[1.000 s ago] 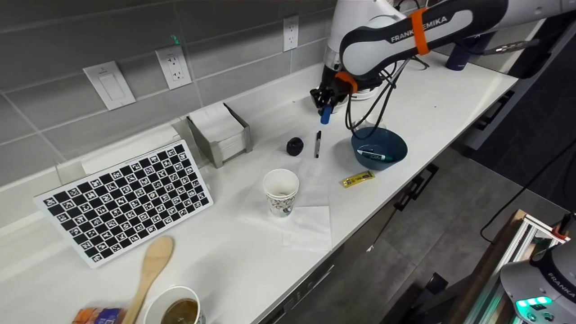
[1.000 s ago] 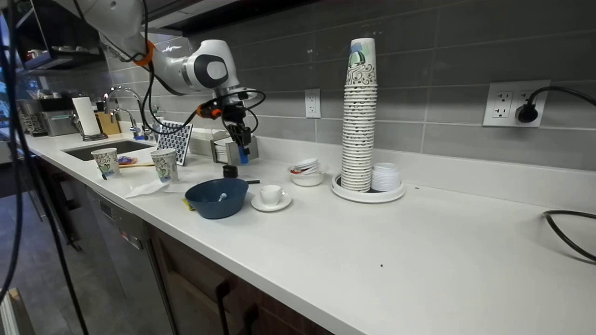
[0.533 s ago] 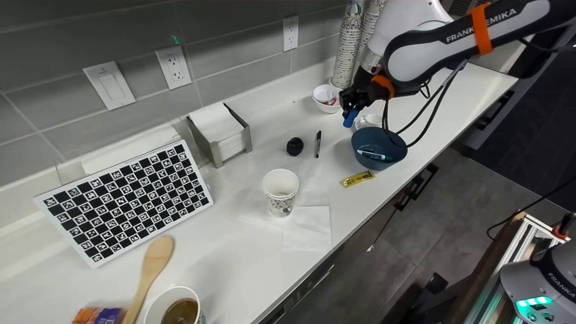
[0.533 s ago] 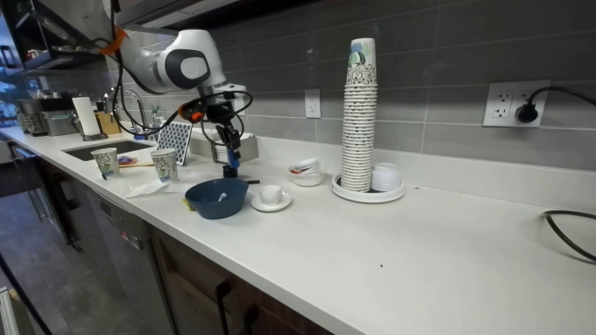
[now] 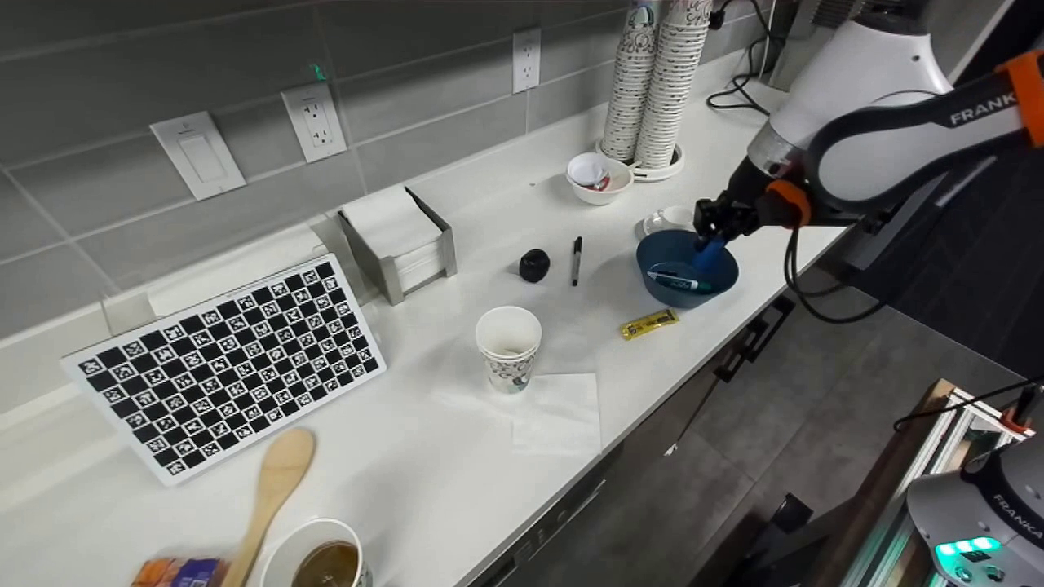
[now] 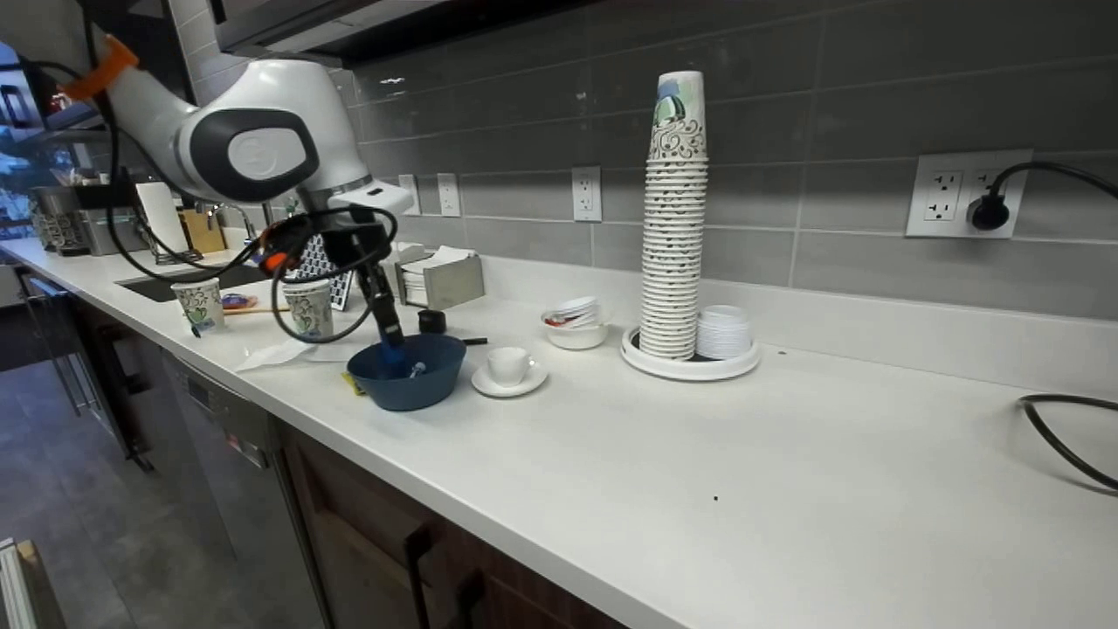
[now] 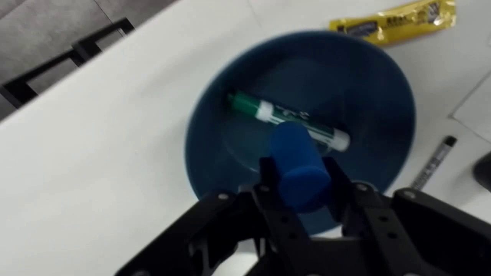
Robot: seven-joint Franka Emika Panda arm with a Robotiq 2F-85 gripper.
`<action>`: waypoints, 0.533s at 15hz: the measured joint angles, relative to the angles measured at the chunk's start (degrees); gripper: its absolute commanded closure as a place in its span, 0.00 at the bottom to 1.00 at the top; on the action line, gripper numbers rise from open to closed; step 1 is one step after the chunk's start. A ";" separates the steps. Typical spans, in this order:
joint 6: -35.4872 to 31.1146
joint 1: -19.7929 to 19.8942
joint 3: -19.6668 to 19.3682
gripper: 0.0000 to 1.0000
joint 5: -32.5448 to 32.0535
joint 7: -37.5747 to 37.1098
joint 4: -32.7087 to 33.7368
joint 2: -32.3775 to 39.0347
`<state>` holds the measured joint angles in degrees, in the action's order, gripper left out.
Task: Put the blue block inside the blue bowl
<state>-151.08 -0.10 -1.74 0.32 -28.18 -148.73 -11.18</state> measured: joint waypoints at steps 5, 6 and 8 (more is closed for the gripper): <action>-3.38 1.92 3.18 0.92 0.68 -1.53 -6.89 -4.07; -4.44 1.81 4.14 0.92 1.10 -1.94 -6.91 -4.06; -6.10 1.43 6.08 0.92 1.87 -2.51 -6.69 -4.05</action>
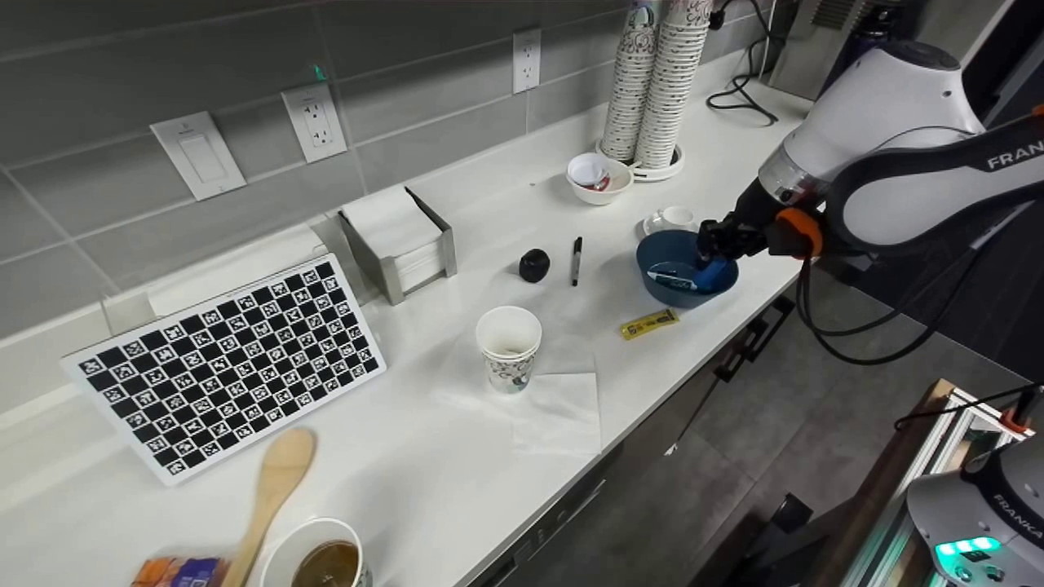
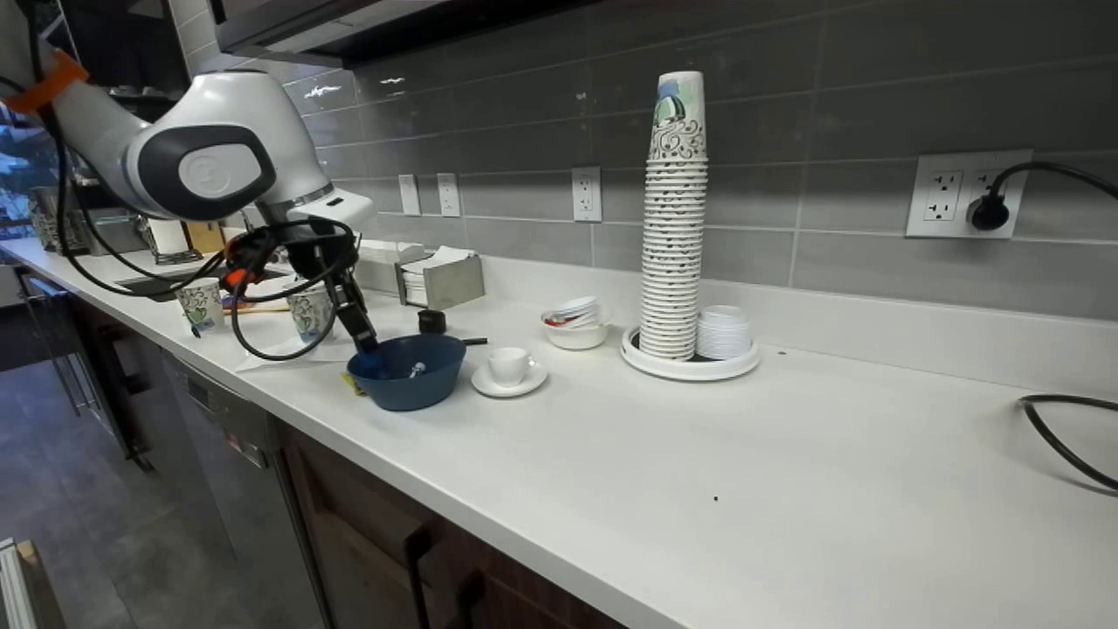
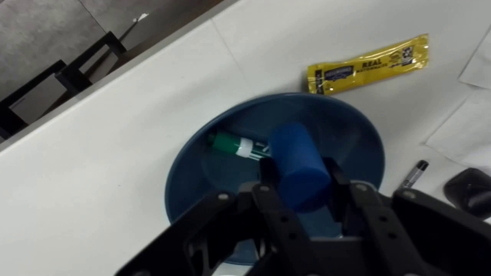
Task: Put the blue block inside the blue bowl
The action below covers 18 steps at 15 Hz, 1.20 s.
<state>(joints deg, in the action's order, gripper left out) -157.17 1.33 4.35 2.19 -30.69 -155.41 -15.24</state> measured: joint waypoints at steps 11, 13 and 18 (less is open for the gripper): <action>5.29 7.63 8.76 0.92 -22.41 -23.77 10.34 9.19; 7.62 6.38 7.81 0.92 -23.25 -24.89 13.13 12.69; 9.45 1.59 3.29 0.19 -23.17 -26.57 19.24 18.92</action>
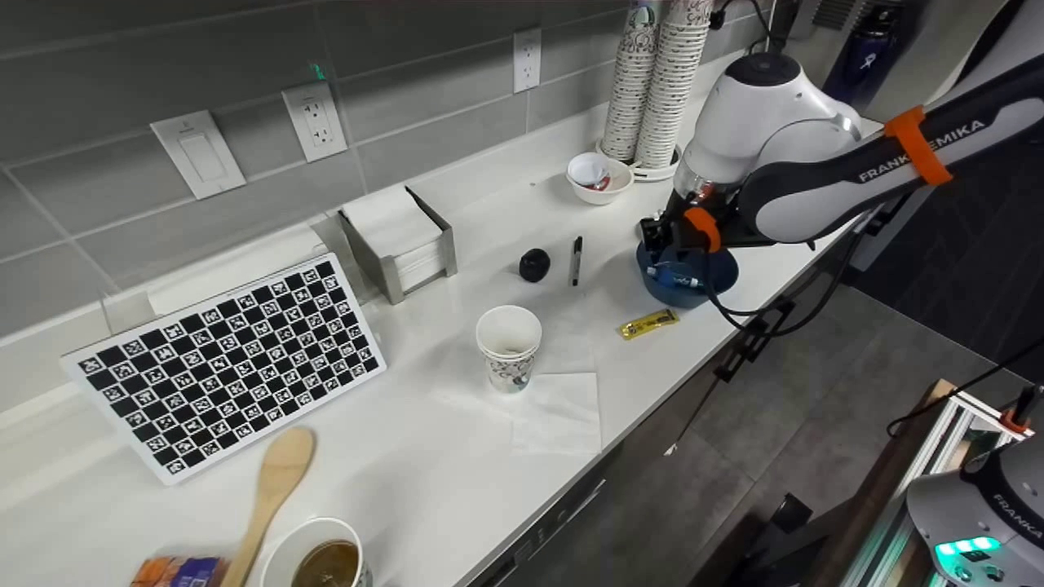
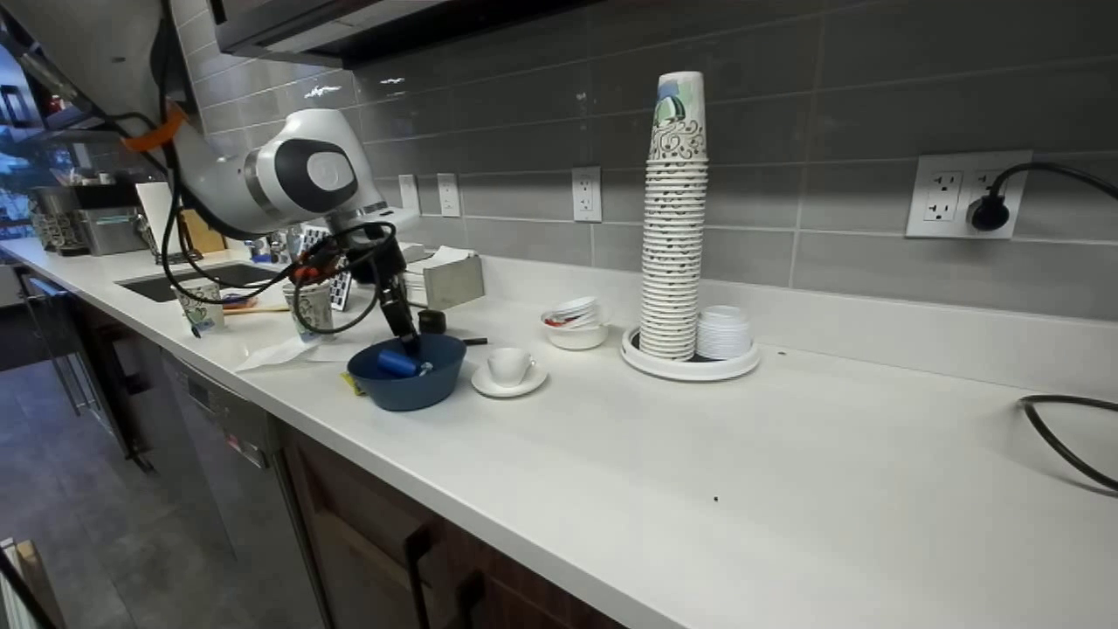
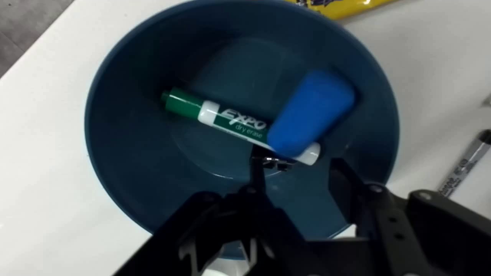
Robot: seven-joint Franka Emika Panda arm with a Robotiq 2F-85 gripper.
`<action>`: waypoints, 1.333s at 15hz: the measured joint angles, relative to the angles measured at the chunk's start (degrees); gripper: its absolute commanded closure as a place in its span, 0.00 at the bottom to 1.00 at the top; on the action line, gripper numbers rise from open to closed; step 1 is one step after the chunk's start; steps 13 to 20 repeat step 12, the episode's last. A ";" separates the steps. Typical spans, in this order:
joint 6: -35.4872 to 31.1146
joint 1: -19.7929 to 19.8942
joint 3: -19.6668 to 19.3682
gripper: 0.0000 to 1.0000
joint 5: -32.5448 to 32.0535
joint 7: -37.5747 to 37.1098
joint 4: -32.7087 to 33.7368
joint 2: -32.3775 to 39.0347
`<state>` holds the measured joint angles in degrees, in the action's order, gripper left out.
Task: Put the blue block inside the blue bowl
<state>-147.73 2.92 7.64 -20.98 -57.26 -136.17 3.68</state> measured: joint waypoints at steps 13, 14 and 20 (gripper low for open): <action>0.53 -3.00 -4.16 0.00 16.04 31.48 -8.40 -16.27; 0.53 -3.00 -4.16 0.00 16.04 31.48 -8.40 -16.27; 0.53 -3.00 -4.16 0.00 16.04 31.48 -8.40 -16.27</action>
